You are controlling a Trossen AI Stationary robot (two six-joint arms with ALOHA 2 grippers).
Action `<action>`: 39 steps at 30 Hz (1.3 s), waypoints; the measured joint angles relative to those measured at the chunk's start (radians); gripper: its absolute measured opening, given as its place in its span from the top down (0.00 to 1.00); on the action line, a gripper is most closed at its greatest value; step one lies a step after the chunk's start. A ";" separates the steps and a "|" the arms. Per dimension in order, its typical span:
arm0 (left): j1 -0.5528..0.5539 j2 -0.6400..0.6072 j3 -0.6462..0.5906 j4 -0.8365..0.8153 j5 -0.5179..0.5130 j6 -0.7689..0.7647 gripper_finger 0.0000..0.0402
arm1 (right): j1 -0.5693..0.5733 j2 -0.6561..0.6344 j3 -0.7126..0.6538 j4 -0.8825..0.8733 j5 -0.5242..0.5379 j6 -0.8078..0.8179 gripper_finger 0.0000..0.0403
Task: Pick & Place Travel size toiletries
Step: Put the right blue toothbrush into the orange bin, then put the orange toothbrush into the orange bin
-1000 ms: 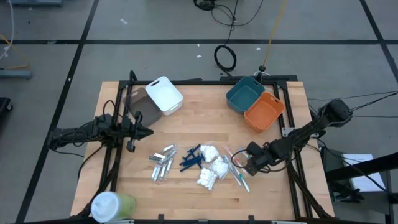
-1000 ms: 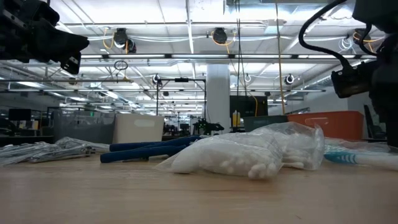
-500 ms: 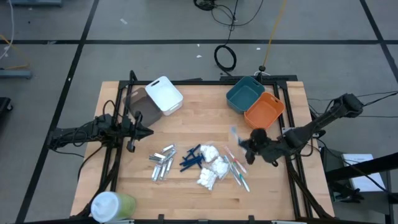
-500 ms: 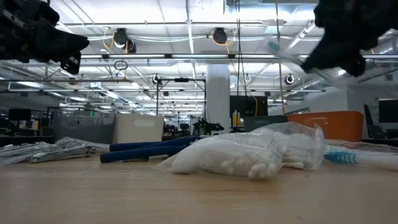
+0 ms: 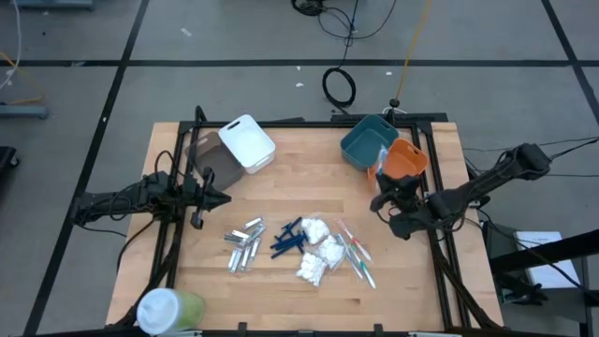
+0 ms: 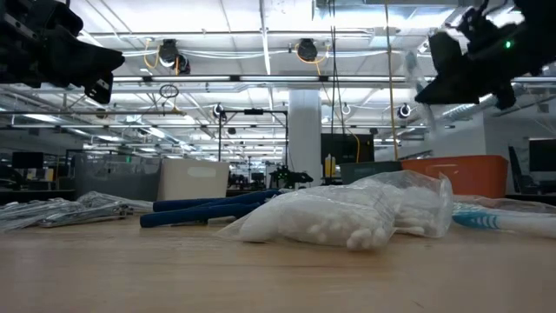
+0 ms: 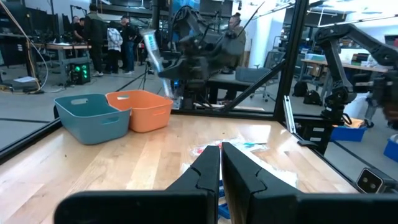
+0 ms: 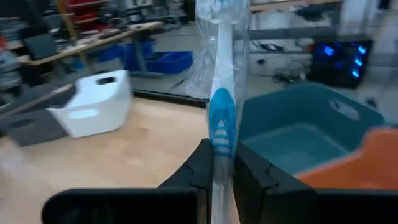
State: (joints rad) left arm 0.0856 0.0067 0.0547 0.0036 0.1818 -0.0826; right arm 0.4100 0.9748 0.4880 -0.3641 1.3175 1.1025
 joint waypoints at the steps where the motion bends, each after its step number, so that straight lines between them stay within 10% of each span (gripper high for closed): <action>1: 0.000 0.000 0.000 0.000 0.000 0.000 0.96 | -0.017 -0.004 -0.016 -0.012 -0.007 0.022 0.94; 23: 0.000 0.000 0.000 0.000 0.000 0.000 0.96 | -0.247 -0.242 -0.126 -0.365 -0.119 0.170 0.93; 39: 0.000 0.000 0.000 0.000 0.000 0.000 0.96 | -0.273 -0.242 -0.126 -0.431 -0.192 0.241 0.57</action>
State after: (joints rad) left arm 0.0855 0.0064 0.0547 0.0036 0.1820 -0.0826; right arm 0.1368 0.7330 0.3618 -0.7954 1.1259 1.3431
